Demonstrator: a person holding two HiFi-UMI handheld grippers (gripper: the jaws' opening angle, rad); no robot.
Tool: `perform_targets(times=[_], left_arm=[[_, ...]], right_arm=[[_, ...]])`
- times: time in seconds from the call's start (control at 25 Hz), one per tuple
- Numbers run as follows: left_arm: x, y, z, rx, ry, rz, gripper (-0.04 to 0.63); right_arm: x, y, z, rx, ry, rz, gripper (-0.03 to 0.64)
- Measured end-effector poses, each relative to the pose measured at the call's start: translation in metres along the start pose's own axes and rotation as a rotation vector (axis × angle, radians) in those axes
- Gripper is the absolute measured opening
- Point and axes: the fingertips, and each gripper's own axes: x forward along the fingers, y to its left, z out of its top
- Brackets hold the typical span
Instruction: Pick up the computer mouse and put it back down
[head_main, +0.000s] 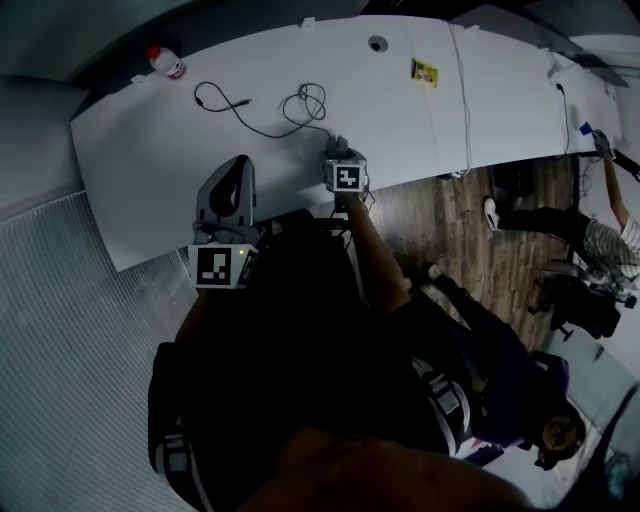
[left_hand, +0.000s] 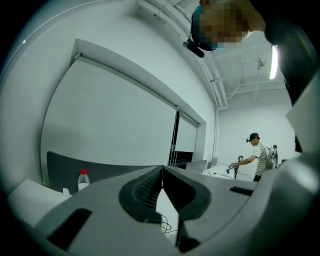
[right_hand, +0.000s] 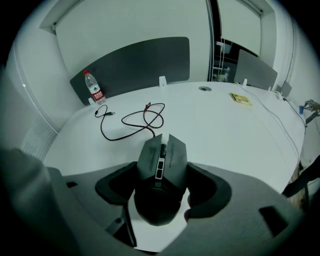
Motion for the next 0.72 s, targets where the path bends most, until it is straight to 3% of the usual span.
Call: perform_targets(times=[0.56,0.72], left_arm=[[0.011,-0.004,-0.005,0.0,0.013,0.0,0.006],[0.011,-0.004,-0.005,-0.001,0.017,-0.001,0.006]], right_arm=[[0.015,-0.006,-0.007,-0.011,0.025,0.007,0.298],[0.016,-0.008,-0.019,0.005,0.077,-0.007,0.298]])
